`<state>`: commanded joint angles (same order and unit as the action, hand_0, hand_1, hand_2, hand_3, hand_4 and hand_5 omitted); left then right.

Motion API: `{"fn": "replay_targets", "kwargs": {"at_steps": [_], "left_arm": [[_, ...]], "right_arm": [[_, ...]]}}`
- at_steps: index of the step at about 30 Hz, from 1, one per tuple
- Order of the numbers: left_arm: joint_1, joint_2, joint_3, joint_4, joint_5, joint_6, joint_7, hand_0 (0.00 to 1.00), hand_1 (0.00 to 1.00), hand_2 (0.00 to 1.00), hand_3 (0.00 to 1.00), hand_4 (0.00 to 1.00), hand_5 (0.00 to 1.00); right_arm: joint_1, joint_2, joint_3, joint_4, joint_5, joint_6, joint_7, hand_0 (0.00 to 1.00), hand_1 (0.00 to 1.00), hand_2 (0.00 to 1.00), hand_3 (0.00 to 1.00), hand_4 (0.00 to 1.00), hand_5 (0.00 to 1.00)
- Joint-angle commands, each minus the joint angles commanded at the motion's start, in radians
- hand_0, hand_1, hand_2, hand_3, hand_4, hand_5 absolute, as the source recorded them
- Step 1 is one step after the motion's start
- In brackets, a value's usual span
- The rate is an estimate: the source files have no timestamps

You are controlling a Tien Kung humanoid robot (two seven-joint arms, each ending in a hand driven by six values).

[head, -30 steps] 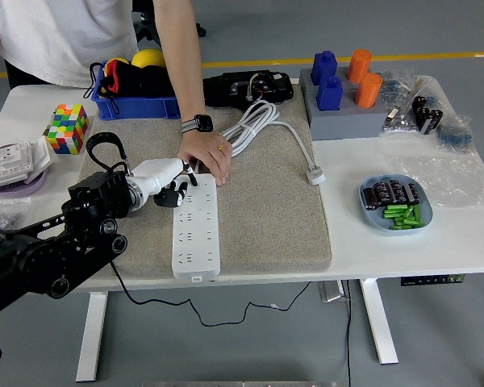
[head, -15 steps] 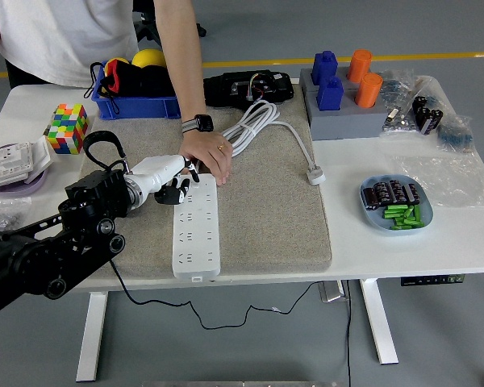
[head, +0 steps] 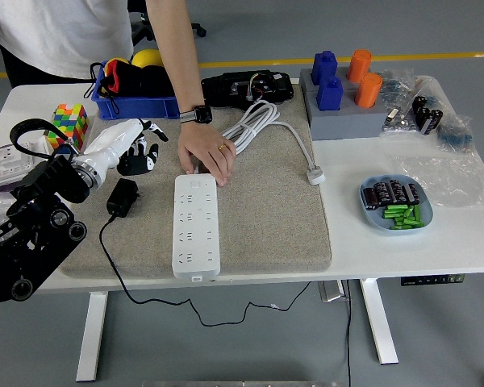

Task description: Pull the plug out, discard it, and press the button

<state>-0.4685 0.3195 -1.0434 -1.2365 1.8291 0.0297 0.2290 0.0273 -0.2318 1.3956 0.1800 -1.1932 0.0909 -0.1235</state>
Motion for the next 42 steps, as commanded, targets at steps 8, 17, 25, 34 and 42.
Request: {"fn": "replay_targets", "kwargs": {"at_steps": [8, 17, 25, 34, 42], "left_arm": [[0.129, -0.02, -0.209, 0.009, -0.006, 0.01, -0.027, 0.749, 0.758, 0.733, 0.808, 0.733, 0.016], [0.208, -0.038, -0.378, 0.011, -0.015, 0.018, -0.046, 0.853, 0.855, 0.823, 0.835, 0.792, 0.262], [0.238, -0.035, -0.447, 0.015, -0.032, 0.023, -0.058, 0.854, 0.854, 0.822, 0.836, 0.793, 0.271], [0.242, -0.037, -0.467, 0.017, -0.047, 0.034, -0.058, 0.852, 0.845, 0.814, 0.835, 0.782, 0.274], [0.244, -0.036, -0.472, 0.013, -0.053, 0.02, -0.047, 0.851, 0.843, 0.813, 0.835, 0.78, 0.272]], "right_arm": [[0.0, 0.002, 0.003, 0.0, -0.004, 0.0, 0.0, 0.804, 0.696, 0.683, 0.664, 0.769, 0.657], [0.001, 0.002, 0.005, 0.0, -0.004, -0.001, 0.001, 0.804, 0.696, 0.683, 0.664, 0.769, 0.657], [0.002, 0.002, 0.008, 0.0, -0.004, -0.002, 0.003, 0.804, 0.696, 0.683, 0.664, 0.769, 0.657], [0.001, 0.005, 0.007, 0.0, -0.005, -0.002, 0.003, 0.804, 0.695, 0.683, 0.664, 0.769, 0.657], [0.002, 0.004, 0.002, 0.0, -0.004, -0.002, 0.003, 0.804, 0.696, 0.683, 0.664, 0.769, 0.657]]}}
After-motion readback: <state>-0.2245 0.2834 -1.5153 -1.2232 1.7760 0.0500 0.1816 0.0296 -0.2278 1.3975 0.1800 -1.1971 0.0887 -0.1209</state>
